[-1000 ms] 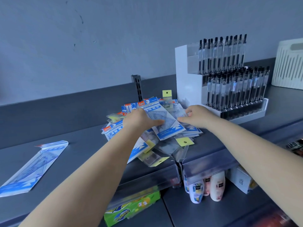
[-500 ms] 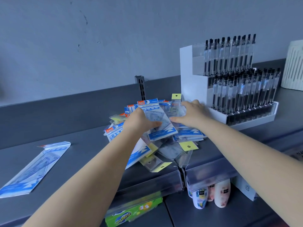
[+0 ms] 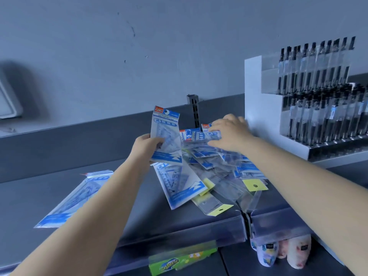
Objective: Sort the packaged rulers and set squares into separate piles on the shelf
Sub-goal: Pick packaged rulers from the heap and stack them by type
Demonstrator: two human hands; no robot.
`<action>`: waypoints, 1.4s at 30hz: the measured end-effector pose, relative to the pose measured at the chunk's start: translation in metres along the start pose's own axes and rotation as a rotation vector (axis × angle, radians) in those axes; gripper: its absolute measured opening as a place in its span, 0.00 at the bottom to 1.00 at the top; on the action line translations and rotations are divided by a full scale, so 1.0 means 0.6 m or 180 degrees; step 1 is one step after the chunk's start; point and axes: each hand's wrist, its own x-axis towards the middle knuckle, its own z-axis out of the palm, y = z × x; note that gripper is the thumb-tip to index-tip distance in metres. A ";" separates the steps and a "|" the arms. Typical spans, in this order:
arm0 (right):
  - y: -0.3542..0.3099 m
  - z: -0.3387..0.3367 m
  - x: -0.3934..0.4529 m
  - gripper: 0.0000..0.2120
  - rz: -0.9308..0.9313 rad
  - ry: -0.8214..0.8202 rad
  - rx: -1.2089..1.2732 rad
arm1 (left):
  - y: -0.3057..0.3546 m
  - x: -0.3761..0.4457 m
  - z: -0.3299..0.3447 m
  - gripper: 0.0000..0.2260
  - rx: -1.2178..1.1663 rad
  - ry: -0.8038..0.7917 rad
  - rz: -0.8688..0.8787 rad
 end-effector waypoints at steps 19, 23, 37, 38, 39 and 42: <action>-0.068 -0.071 0.020 0.05 0.0517 0.0601 0.2426 | 0.005 -0.025 -0.106 0.07 -0.0153 -0.0350 0.0146; -0.145 -0.079 0.008 0.09 0.0651 0.0338 0.3467 | -0.002 -0.030 -0.169 0.09 0.0118 -0.0304 0.0117; -0.434 -0.040 -0.006 0.05 0.0796 -0.0460 0.4577 | -0.057 -0.015 -0.411 0.13 0.0940 0.0025 0.0217; -0.459 -0.034 -0.003 0.05 0.0827 -0.0505 0.4615 | -0.061 -0.014 -0.433 0.11 0.0941 0.0059 0.0208; -0.483 -0.029 0.000 0.06 0.0879 -0.0553 0.4665 | -0.065 -0.013 -0.455 0.08 0.0935 0.0068 0.0210; -0.560 -0.014 0.010 0.07 0.1075 -0.0725 0.4872 | -0.075 -0.014 -0.519 0.04 0.0923 -0.0092 0.0208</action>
